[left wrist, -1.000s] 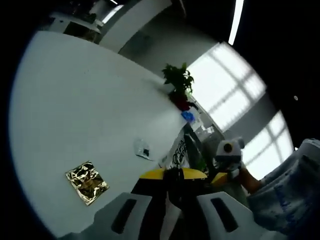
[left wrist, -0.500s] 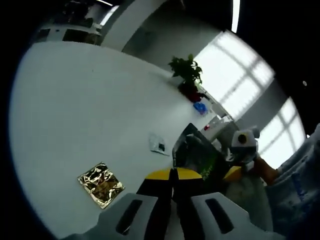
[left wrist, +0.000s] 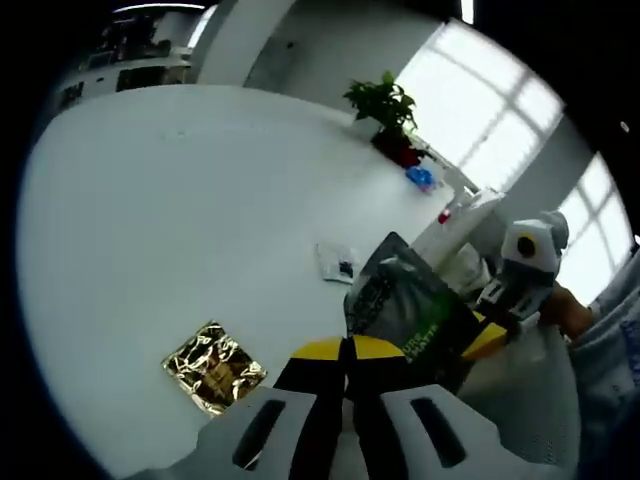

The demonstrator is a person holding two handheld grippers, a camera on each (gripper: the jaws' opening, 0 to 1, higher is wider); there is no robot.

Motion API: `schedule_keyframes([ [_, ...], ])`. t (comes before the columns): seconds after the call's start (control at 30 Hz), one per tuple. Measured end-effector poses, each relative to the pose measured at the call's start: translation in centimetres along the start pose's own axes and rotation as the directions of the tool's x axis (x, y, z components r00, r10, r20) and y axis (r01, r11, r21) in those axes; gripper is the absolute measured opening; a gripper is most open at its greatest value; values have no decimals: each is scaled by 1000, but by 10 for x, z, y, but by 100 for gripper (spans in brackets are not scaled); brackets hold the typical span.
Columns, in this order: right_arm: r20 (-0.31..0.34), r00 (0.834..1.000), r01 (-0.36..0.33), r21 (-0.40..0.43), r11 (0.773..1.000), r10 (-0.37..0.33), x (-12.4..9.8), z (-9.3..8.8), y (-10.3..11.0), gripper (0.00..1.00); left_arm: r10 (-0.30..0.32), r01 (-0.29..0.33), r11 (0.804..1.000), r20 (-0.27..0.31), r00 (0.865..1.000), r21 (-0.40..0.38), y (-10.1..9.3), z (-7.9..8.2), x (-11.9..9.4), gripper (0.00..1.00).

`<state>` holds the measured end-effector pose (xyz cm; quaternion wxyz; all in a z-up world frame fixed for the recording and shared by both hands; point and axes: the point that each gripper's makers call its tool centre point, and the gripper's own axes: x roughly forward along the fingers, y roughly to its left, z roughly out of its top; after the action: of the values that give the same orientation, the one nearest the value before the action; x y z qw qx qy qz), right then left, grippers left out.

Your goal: Arrange the skincare products in the storage area until every visible bottle or jar stands upright without overlapping.

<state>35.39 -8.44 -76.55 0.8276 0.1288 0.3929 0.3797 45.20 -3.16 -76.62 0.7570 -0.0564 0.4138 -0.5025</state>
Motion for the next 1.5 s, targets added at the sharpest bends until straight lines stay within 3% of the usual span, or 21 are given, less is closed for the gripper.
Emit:
schedule_keyframes([
  [0.07, -52, 998, 29, -44, 999, -32, 1, -8, -6, 3, 4, -4, 1000, -14, 1000, 19, 2, -1, 3, 0],
  [0.2, -97, 994, 40, -101, 994, -50, 4, -12, -7, 3, 25, -23, 999, -51, 998, 49, 2, -6, 7, 0],
  [0.73, -192, 969, 109, -232, 967, -155, 13, -25, -21, 4, 45, -40, 997, -80, 996, 62, 7, -12, 18, 0],
  [1.13, -280, 921, 152, -381, 912, -270, 17, -38, -36, 6, 62, -55, 995, -88, 994, 79, 11, -16, 23, 0],
  [1.37, -313, 905, 157, -386, 909, -289, 15, -47, -43, 11, 64, -53, 992, -98, 993, 117, 9, -18, 24, 0],
  [1.5, -308, 904, 168, -380, 910, -295, 12, -46, -44, 12, 57, -46, 993, -101, 993, 111, 15, -17, 25, 0],
])
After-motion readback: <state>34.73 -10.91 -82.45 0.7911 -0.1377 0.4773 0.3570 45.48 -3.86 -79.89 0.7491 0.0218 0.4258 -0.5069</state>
